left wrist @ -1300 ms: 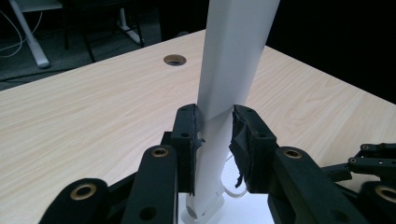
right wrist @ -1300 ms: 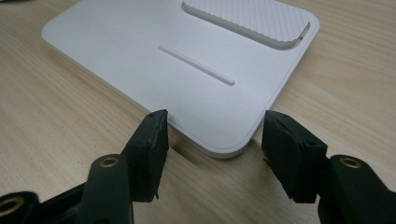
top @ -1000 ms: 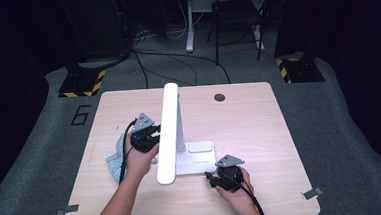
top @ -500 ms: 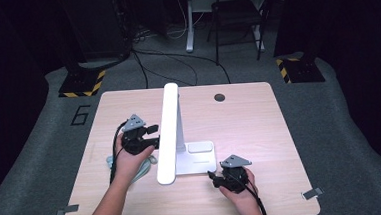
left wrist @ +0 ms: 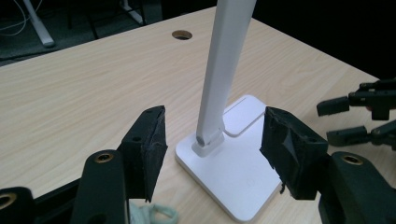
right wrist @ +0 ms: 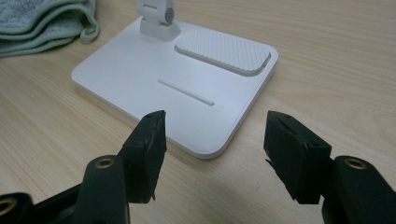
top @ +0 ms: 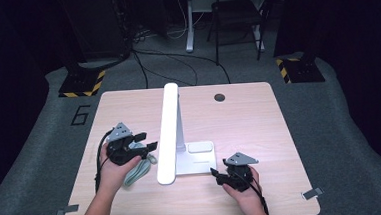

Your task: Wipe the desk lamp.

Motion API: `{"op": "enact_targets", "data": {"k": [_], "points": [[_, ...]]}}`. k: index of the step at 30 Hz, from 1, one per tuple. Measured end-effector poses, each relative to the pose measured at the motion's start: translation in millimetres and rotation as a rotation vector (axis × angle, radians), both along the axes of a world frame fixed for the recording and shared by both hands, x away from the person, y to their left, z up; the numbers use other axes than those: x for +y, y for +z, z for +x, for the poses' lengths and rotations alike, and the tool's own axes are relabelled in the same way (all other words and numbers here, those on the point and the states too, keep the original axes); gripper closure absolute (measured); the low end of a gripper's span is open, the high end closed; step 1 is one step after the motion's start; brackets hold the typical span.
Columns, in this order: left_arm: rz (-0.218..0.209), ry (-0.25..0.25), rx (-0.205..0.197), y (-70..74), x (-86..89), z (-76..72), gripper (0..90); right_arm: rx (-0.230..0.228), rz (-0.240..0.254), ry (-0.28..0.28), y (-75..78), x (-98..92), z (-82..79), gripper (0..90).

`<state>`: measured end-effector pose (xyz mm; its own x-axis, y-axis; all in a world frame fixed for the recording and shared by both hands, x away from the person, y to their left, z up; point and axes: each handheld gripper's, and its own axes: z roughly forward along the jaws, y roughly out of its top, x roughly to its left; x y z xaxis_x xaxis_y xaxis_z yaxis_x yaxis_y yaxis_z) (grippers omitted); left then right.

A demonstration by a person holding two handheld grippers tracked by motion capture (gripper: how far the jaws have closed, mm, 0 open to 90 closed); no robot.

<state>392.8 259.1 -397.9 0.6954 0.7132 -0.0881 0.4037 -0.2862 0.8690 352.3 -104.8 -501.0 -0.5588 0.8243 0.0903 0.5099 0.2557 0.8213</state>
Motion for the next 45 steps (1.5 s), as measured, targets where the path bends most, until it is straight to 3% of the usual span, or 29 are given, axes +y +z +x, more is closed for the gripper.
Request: {"op": "enact_targets", "data": {"k": [8,10,13,25,27,34,38,41,45], "points": [[0.037,-0.007,-0.003,-6.1,4.9,-20.8,39.9,-0.011,0.025,0.009,18.7,-5.0,-0.1,38.7],[0.037,-0.004,-0.003,-8.2,4.9,-23.5,39.8,0.007,0.041,0.013,24.1,-7.8,1.2,38.1],[0.072,-0.018,0.011,-16.8,7.4,-33.0,39.8,0.014,0.048,0.017,28.1,-11.0,-2.3,38.1],[0.067,-0.004,0.034,-39.0,15.4,-55.6,39.8,0.008,0.047,0.031,35.3,-25.4,-28.7,37.6],[0.053,0.001,0.033,-44.9,14.5,-59.9,39.8,-0.003,0.035,0.028,33.9,-27.6,-31.2,37.6],[0.069,-0.025,0.056,-62.2,6.7,-65.4,39.7,0.005,0.027,0.002,19.8,-32.5,-32.2,37.3],[0.090,-0.028,0.037,-69.9,4.6,-66.9,39.7,-0.004,-0.001,-0.006,13.4,-33.3,-32.5,37.3],[0.080,-0.033,0.033,-75.8,5.0,-67.5,39.7,-0.017,-0.003,-0.019,9.1,-33.3,-32.7,37.4],[0.082,-0.032,0.046,-83.7,6.0,-67.0,39.7,-0.027,-0.011,-0.010,3.1,-33.7,-31.7,37.6]]}}
